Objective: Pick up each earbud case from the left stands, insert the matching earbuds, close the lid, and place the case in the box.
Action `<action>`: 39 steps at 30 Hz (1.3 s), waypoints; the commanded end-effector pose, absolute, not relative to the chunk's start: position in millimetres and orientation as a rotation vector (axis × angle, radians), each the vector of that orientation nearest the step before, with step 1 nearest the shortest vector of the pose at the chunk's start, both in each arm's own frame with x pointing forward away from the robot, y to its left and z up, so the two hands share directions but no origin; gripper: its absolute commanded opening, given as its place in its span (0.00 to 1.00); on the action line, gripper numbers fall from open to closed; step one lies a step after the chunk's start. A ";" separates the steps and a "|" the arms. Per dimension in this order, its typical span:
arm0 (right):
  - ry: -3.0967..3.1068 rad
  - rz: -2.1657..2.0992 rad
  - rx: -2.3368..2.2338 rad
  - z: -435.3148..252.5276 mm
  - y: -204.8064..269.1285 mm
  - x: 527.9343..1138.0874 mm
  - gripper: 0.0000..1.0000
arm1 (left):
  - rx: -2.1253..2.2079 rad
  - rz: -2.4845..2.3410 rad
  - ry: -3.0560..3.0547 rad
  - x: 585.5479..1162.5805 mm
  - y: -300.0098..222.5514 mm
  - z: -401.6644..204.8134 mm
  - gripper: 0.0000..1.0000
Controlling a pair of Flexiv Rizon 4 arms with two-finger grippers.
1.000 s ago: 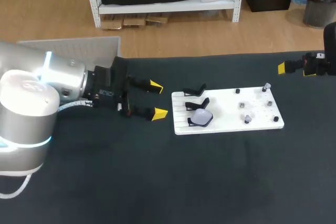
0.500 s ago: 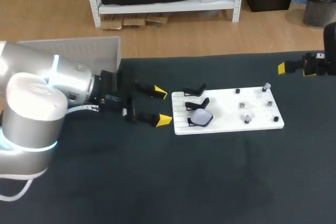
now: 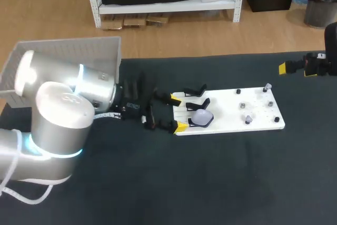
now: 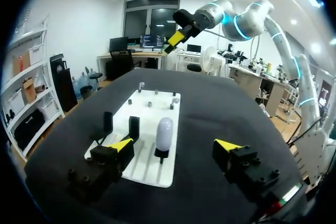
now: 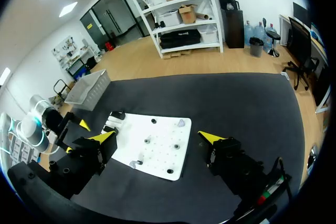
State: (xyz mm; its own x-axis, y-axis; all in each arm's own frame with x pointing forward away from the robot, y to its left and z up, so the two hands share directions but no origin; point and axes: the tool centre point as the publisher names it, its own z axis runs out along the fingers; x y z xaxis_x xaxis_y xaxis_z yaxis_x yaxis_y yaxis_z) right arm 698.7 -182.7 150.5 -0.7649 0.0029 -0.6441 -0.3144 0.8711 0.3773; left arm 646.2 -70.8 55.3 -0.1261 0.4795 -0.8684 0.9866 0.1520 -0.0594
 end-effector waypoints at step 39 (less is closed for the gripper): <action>2.373 0.628 -0.227 150.3 -183.6 699.1 1.00 | 1.418 -0.793 1.796 673.7 -117.3 12.2 0.61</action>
